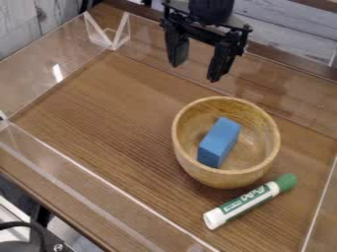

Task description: Remove the blue block from inside the brown bowl and put it on the table

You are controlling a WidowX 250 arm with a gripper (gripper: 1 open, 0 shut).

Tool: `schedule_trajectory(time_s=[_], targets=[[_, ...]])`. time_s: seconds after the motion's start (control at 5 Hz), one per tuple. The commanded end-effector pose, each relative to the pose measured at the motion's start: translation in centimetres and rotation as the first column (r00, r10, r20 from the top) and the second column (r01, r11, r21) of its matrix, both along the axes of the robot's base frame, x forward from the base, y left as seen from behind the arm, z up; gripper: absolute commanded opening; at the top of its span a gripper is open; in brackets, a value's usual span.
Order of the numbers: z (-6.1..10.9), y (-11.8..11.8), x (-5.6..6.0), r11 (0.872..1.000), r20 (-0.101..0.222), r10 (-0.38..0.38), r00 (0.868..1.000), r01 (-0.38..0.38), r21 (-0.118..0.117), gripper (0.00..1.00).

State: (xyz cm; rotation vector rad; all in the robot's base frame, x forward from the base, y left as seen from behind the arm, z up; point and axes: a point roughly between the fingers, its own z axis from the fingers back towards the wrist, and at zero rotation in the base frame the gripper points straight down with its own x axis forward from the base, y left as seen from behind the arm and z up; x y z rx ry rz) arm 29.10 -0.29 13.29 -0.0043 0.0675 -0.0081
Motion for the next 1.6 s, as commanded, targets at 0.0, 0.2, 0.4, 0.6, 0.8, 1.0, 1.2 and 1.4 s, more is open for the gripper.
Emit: schedule_trajectory(time_s=[0.0,0.2,0.4,0.6,0.8,1.0,1.2,1.4], targets=[[-0.1,-0.8,-0.7,1.000,0.005,-0.007,1.000,0.007,-0.001,1.00],[-0.5,-2.0,-1.5,1.000,0.033,-0.014,0.999,0.015,-0.004,1.00],[-0.9,-3.0,-2.0,1.000,0.059,-0.023,0.998,0.023,-0.005,1.00],[-1.1,-3.6,-2.3,0.999,0.069,-0.031,0.997,0.032,-0.007,1.00],[-1.7,-4.2,-2.5,0.999,0.085,-0.037,0.996,0.038,-0.011,1.00],[-2.4,-4.7,-2.5,0.999,0.100,-0.045,0.994,0.046,-0.013,1.00],[-3.0,-5.1,-2.5,0.999,0.110,-0.049,0.993,0.051,-0.015,1.00],[-3.8,-5.4,-2.5,0.998,0.119,-0.051,0.992,0.054,-0.017,1.00]])
